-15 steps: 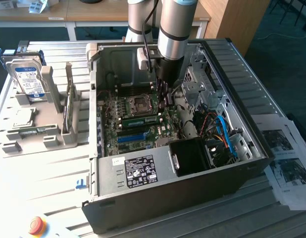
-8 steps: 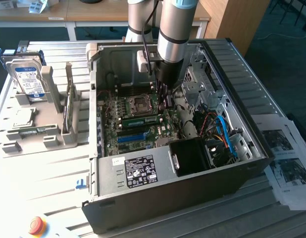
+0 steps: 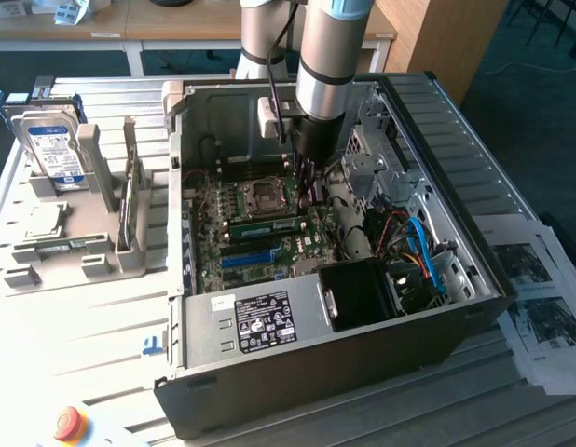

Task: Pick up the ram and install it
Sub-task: 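Press down the ram until it locks into place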

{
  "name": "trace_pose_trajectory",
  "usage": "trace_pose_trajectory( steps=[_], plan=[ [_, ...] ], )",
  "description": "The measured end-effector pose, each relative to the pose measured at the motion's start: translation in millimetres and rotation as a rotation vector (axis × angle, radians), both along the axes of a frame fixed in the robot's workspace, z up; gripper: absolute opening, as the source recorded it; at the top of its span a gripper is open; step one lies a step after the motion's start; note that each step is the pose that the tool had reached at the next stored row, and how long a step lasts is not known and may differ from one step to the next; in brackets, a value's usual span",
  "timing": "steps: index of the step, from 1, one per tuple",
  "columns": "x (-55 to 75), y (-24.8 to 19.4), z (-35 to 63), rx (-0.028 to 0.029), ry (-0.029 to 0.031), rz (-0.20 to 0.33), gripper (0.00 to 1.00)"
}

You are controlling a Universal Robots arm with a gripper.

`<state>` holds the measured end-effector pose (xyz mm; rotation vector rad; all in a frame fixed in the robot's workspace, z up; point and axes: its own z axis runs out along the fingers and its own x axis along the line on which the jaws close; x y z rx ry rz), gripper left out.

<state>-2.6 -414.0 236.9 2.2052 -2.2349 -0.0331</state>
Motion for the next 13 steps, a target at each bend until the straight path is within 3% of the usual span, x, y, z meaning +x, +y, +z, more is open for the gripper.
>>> trace_pose_trajectory(
  steps=[7, 13],
  plan=[
    [0.0, 0.0, -1.8, -0.0004, -0.0001, 0.000, 0.10],
    [0.0, 0.0, -4.5, -0.0073, 0.0001, 0.000, 0.10]
  ],
)
